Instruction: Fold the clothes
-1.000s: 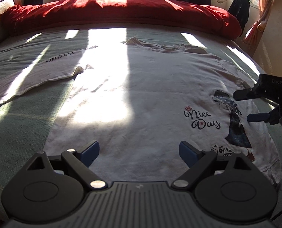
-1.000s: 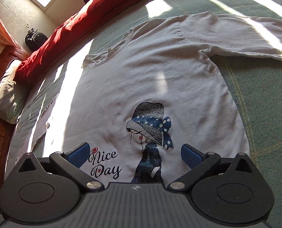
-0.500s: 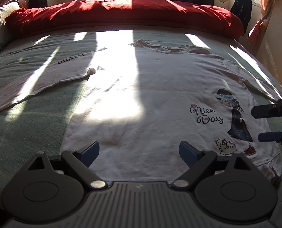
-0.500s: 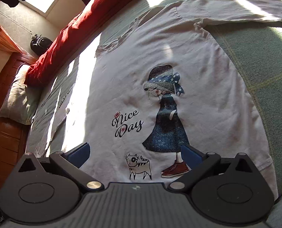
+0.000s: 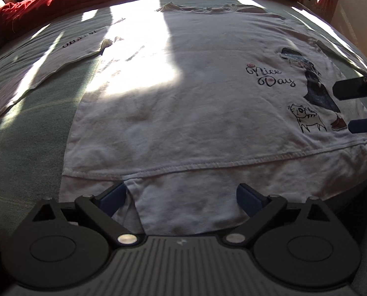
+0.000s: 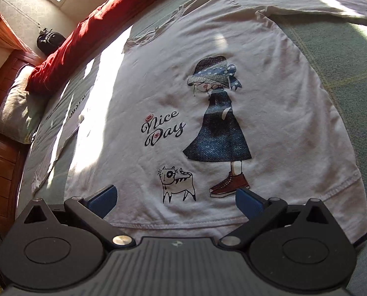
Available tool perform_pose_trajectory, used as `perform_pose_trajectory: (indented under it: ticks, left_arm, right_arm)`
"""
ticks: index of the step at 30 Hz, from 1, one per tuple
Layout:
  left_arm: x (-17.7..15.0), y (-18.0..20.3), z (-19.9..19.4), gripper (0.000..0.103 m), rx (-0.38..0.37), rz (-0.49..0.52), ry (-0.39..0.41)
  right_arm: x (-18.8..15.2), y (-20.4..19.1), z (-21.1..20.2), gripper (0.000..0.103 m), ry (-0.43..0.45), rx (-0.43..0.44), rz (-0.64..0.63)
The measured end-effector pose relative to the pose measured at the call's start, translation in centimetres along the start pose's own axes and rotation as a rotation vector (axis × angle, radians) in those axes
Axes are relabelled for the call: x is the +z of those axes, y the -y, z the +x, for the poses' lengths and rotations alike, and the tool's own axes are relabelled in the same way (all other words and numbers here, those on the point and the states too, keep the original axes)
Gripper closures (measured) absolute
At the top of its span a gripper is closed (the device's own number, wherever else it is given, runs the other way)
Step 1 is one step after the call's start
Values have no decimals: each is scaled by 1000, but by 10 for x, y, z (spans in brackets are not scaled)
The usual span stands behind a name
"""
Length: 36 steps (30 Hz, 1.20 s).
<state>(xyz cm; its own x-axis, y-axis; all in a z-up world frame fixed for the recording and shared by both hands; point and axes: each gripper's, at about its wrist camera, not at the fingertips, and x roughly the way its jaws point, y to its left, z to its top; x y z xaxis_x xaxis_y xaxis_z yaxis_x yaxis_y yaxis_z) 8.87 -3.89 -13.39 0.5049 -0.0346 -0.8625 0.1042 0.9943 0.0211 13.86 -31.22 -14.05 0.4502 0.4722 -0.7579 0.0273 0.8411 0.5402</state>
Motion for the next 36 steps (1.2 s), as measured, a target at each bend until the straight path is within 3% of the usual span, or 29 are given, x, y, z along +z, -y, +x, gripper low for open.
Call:
perform_pose_trajectory:
  ticks: [6, 10, 18, 24, 29, 36]
  left_arm:
    - [10, 7, -14, 7, -57, 34, 83]
    - [16, 20, -14, 7, -58, 90, 109]
    - [13, 19, -8, 7, -26, 91, 85]
    - [10, 2, -4, 7, -3, 44, 72]
    - [0, 2, 7, 7, 1, 56, 37]
    - [-9, 2, -3, 7, -18, 101, 51]
  right_arm:
    - [5, -9, -8, 0, 166, -264, -207]
    - [-1, -6, -5, 0, 161, -363, -293]
    - [-21, -33, 18, 0, 125, -344, -460]
    - [-32, -54, 46, 0, 106, -384, -596]
    - [-44, -45, 44, 0, 105, -361, -578]
    - [-52, -34, 40, 0, 137, -329, -565]
